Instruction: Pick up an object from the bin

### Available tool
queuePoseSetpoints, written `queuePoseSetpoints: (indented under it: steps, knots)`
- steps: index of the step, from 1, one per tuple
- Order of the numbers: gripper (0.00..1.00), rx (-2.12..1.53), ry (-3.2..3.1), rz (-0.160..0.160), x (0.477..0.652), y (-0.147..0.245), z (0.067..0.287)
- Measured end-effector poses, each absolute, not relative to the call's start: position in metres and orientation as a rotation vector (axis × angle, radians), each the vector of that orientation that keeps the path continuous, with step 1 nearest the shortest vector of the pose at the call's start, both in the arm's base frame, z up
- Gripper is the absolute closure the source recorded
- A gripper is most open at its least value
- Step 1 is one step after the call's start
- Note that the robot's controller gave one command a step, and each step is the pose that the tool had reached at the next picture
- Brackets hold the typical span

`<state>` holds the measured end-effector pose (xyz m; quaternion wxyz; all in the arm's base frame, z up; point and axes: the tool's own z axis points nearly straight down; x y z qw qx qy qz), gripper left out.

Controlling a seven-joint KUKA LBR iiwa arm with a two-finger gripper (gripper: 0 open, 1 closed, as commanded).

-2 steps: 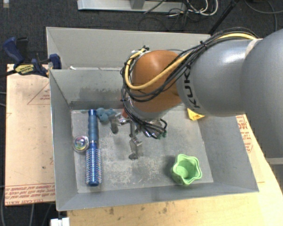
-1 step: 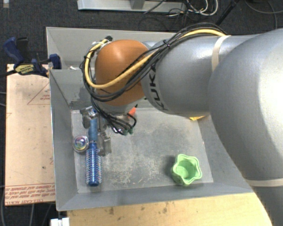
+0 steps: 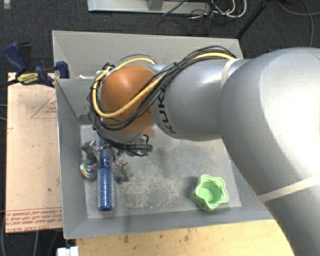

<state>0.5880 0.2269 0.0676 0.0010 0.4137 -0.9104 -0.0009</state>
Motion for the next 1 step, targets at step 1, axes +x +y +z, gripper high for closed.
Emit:
queuePoseSetpoints:
  steps: [1]
  knots:
    - [1.00, 1.299, -2.862, -0.003, 0.5891, 0.2269, 0.0697]
